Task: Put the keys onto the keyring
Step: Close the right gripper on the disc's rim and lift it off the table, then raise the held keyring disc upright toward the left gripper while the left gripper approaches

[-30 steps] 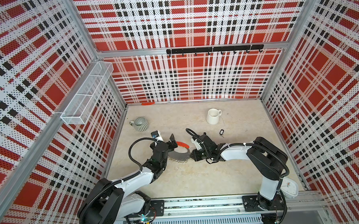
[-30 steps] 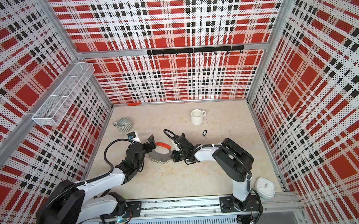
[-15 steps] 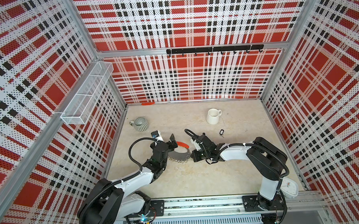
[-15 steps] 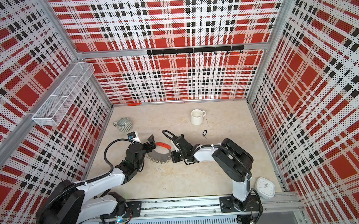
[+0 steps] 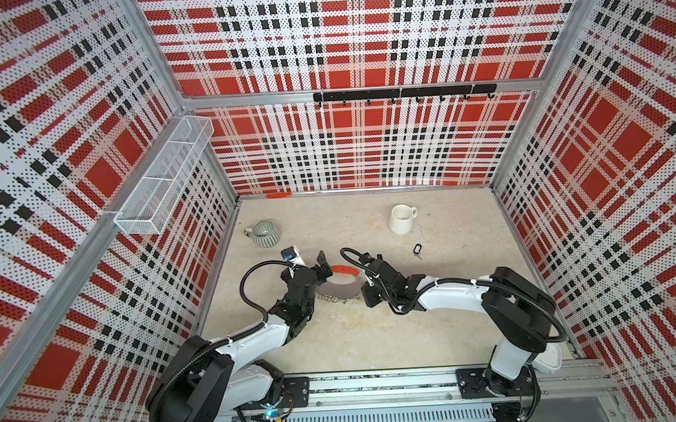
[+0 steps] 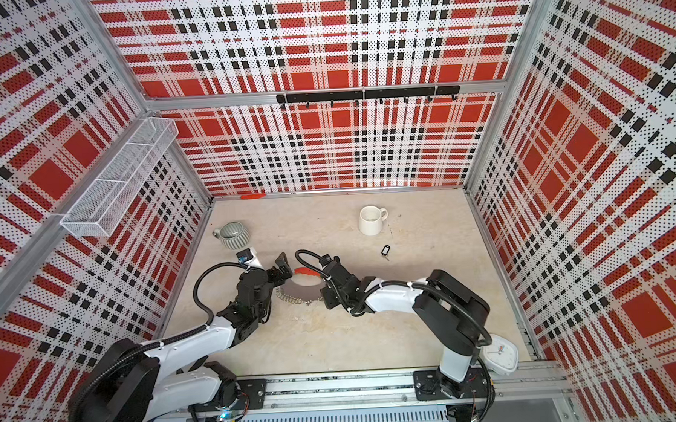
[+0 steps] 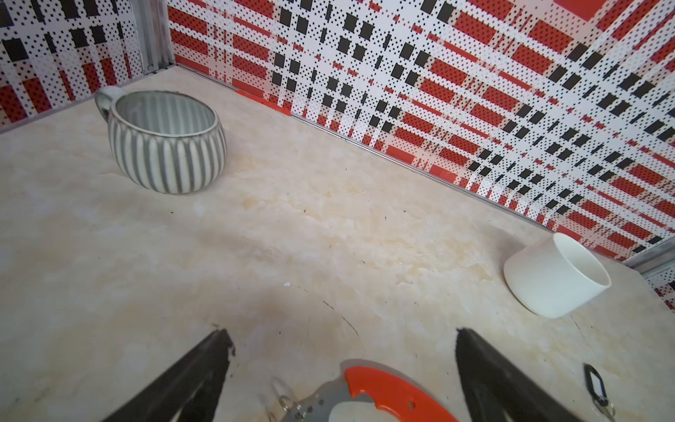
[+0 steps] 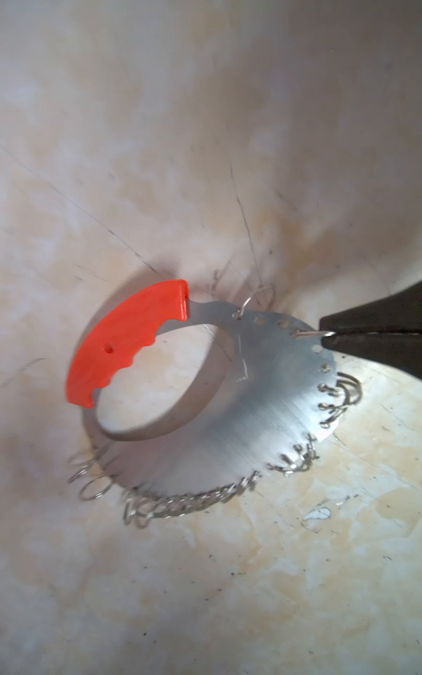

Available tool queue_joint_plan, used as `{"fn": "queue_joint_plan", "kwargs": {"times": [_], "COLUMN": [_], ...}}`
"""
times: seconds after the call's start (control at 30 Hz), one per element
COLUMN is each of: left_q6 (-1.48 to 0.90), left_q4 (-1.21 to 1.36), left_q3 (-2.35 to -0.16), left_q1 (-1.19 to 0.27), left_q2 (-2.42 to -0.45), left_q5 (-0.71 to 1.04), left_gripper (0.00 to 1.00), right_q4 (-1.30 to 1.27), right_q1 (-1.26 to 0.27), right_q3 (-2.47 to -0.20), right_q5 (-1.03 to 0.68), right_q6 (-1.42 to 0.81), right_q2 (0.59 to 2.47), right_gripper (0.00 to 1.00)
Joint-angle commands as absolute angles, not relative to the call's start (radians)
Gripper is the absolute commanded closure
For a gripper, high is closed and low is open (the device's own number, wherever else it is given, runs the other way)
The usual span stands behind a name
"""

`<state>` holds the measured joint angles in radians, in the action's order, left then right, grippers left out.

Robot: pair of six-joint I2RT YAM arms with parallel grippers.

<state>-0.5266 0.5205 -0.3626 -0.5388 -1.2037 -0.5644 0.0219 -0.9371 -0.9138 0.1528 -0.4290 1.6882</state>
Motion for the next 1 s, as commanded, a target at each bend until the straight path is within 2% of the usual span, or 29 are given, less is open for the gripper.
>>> {"fn": "queue_joint_plan", "kwargs": {"times": [0.0, 0.2, 0.27, 0.37, 0.5, 0.63, 0.83, 0.97], "left_q6": [-0.525, -0.485, -0.542, -0.642, -0.648, -0.642, -0.66, -0.7], "left_q4": [0.543, 0.641, 0.606, 0.557, 0.511, 0.497, 0.483, 0.483], "left_q3": [-0.342, -0.272, -0.298, -0.343, -0.412, -0.472, -0.563, -0.622], "left_q1": [-0.531, -0.518, -0.461, -0.375, -0.371, -0.391, -0.448, -0.452], "left_q2": [-1.172, -1.056, -1.017, -0.986, -0.984, -0.982, -0.998, -1.036], "left_q5": [-0.578, -0.443, -0.292, -0.072, 0.076, 0.181, 0.195, 0.253], "left_gripper": [0.02, 0.02, 0.01, 0.08, 0.11, 0.14, 0.19, 0.3], "right_q4": [-0.063, -0.119, -0.098, -0.069, -0.053, -0.035, -0.045, -0.121], "right_q1": [-0.946, -0.945, -0.937, -0.901, -0.842, -0.78, -0.75, -0.719], "right_q3": [-0.878, -0.838, -0.848, -0.864, -0.878, -0.901, -0.935, -0.946], "right_q5": [0.329, 0.328, 0.303, 0.215, 0.054, -0.09, -0.205, -0.292], "right_q6": [-0.365, -0.269, -0.231, -0.207, -0.192, -0.179, -0.196, -0.261], "right_q2": [1.586, 1.412, 1.353, 1.272, 1.182, 1.138, 1.098, 1.096], "right_gripper": [1.0, 1.0, 1.0, 1.0, 1.0, 1.0, 1.0, 1.0]}}
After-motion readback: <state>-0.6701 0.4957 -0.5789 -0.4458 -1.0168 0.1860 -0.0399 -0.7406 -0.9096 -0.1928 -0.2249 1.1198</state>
